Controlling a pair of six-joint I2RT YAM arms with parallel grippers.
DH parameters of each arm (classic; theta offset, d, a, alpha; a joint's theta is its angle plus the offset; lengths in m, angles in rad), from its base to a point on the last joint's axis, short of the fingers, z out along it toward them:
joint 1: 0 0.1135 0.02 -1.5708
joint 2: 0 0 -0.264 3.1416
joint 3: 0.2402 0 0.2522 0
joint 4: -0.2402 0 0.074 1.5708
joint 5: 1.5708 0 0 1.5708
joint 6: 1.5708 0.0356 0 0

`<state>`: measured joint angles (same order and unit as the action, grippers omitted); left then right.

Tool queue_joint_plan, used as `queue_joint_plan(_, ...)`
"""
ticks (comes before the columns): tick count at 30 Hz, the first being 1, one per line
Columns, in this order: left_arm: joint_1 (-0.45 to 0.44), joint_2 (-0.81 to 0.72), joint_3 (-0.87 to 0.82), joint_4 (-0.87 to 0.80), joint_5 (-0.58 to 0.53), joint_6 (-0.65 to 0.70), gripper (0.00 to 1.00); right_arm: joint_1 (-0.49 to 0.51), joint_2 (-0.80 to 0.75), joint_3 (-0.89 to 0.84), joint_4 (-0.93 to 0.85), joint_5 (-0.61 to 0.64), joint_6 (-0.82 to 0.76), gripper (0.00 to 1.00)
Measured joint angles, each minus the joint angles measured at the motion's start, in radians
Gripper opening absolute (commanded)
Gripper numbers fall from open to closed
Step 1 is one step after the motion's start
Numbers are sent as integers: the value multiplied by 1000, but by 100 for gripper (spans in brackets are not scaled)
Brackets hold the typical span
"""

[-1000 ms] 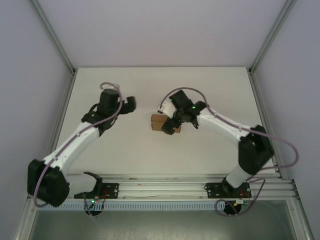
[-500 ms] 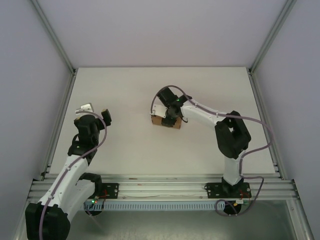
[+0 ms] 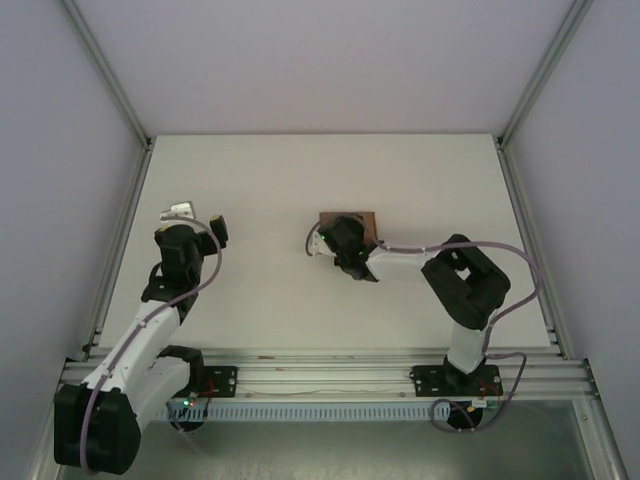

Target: Assemble paper box

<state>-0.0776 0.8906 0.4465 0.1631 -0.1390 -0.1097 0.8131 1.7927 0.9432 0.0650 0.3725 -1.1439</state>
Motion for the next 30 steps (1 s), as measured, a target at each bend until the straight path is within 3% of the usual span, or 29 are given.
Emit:
queue_joint_plan(4,0,17,-49,95,1,43,100,67,-184,-49,-157,-91,156,100)
queue_joint_plan(8,3,44,-133,220,0,76,100,51,-502,-124,-188,-192,404,100)
queue_joint_plan(12,24,98,-197,345,4,87,100,-137,-801,-305,-89,-200,666,100)
queue_joint_plan(16,45,229,-229,510,31,95,100,-397,-943,-562,113,-142,845,100)
queue_joint_plan(21,69,381,-232,661,72,112,100,-634,-821,-791,400,-189,988,100)
queue_joint_plan(25,121,570,-233,904,101,100,100,-674,-584,-775,634,-235,1014,100)
queue_joint_plan(30,125,638,-168,850,144,101,100,-767,-320,-665,819,-328,1065,100)
